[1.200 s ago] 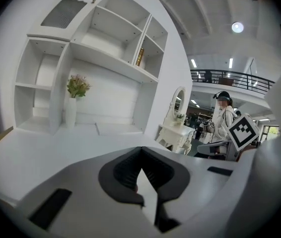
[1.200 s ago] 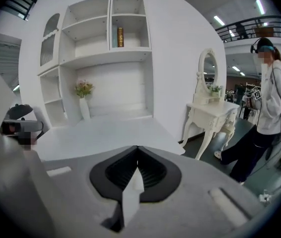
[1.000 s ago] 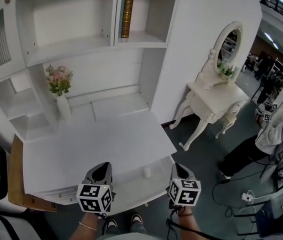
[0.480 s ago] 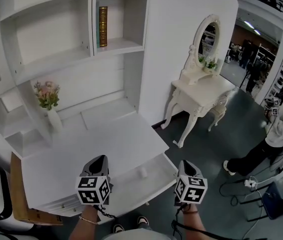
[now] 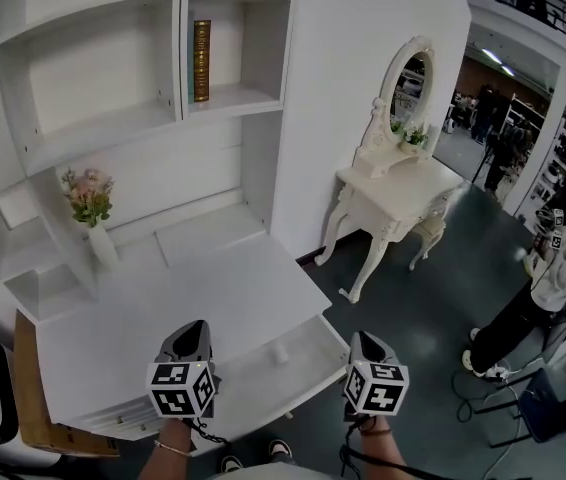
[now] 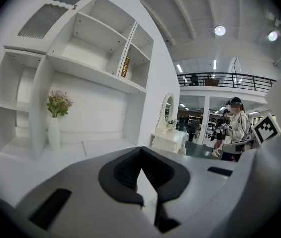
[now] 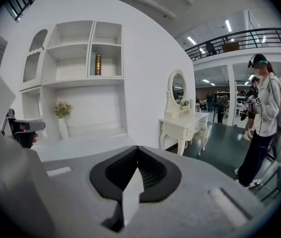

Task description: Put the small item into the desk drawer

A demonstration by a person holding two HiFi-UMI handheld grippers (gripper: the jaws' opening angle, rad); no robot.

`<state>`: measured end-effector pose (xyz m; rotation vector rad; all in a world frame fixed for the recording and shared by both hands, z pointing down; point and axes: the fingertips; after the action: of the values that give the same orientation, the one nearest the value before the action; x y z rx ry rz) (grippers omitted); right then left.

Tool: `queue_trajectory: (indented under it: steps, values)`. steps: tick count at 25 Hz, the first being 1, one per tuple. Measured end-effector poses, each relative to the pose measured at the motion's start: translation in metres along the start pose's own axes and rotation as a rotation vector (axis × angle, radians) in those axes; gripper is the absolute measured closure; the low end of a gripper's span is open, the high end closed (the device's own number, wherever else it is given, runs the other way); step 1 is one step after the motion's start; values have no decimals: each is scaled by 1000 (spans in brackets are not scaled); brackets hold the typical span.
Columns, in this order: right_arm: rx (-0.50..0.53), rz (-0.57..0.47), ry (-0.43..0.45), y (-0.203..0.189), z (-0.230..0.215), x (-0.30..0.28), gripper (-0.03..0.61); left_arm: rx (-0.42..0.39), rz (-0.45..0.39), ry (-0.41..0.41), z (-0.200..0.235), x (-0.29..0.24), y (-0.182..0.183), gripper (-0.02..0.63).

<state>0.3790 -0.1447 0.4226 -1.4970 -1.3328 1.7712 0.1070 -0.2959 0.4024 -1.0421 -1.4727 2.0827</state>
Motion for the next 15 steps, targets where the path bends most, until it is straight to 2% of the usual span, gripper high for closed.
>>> queue_trajectory:
  steps: [15]
  values:
    - [-2,8,1,-1,7,0,572,7,10,-6,5,-2,-3,620]
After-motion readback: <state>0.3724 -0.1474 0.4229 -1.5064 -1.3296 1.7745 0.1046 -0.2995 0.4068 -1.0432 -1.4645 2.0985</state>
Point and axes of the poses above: the fingertips, and each gripper's own axes: x backward along the fingers, z to its left, y out of its top, and after that the axes turned 5 degrees about z, right-handed
